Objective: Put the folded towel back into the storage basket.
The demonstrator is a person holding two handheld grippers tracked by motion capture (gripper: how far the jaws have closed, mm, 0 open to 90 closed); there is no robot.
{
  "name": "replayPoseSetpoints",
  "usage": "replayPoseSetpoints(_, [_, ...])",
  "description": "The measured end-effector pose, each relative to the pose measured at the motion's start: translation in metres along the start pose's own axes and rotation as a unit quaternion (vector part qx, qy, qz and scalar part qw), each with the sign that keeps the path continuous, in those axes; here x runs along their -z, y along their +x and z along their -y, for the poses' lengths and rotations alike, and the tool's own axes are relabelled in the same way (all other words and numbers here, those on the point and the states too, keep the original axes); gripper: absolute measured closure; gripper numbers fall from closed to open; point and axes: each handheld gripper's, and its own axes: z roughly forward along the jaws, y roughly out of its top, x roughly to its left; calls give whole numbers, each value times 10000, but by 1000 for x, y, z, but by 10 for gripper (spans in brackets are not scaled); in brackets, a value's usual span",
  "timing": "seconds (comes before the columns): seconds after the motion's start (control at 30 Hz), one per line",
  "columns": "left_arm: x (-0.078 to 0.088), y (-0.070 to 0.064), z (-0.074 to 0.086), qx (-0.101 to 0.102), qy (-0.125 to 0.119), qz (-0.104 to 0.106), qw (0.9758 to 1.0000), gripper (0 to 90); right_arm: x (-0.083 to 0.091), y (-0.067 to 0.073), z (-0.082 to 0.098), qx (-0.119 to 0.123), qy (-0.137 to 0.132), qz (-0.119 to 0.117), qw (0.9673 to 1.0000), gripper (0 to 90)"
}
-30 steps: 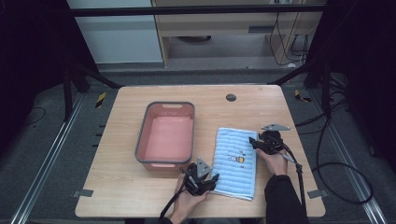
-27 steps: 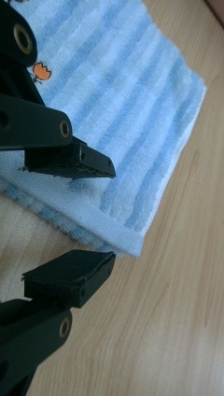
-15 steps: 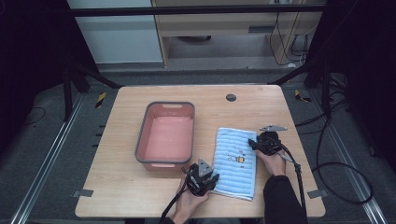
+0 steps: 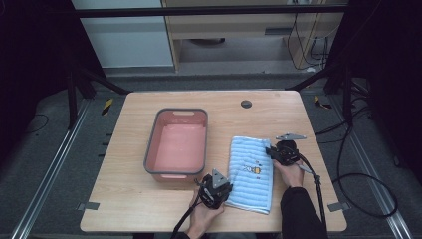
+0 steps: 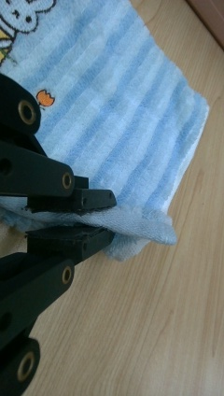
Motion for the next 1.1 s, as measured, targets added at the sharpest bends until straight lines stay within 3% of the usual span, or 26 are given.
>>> replayPoseSetpoints(0.1, [10,-2,-4,17,-204,71,9998,860,12,4,-4,147,-179,-6,9997,826])
replayPoseSetpoints(0.5, [37,-9,-24,-171,-457,170,9987,860,48,20,-22,377,-769,46,9963,830])
replayPoseSetpoints(0.87, [54,-11,-35,-269,-646,233,9973,861,69,23,-33,376,-1037,32,9939,834])
replayPoseSetpoints(1.1, [63,-10,-41,-335,-673,198,9970,861,79,32,-41,576,-1121,122,9919,836])
